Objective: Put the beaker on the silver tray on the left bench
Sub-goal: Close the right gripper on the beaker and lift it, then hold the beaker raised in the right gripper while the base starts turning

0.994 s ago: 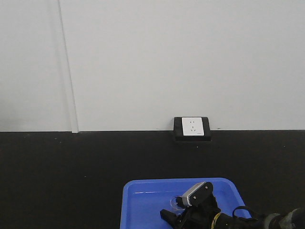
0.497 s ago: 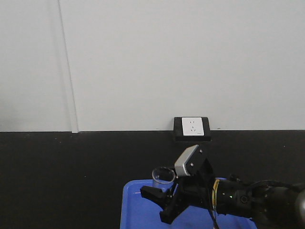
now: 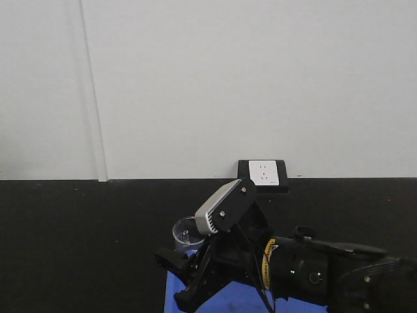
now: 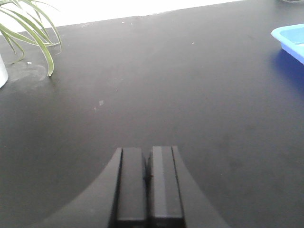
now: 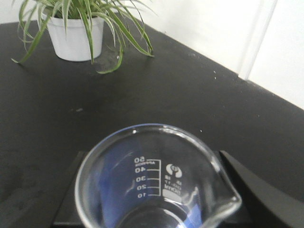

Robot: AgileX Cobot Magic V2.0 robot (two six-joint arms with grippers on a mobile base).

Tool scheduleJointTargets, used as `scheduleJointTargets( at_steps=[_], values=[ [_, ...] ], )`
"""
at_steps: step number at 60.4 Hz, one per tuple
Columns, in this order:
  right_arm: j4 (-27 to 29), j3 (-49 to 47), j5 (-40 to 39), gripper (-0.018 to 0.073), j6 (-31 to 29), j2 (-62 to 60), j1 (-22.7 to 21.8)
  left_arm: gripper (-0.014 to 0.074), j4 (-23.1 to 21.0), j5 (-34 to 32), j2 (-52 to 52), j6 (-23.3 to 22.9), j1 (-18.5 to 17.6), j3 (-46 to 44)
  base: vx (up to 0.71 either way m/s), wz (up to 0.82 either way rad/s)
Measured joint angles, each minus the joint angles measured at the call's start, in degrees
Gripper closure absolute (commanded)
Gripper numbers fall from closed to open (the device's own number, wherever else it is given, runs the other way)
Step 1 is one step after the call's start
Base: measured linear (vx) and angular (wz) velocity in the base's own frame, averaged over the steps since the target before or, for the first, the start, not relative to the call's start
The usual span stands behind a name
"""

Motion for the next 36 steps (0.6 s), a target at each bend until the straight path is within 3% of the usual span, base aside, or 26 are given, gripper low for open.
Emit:
scheduleJointTargets(
  at_steps=[36],
  values=[
    [0.00, 0.00, 0.39, 0.0571, 0.00, 0.00, 0.07, 0.0595, 0.00, 0.00, 0.00, 0.00, 0.00, 0.00, 0.00, 0.00]
  ],
)
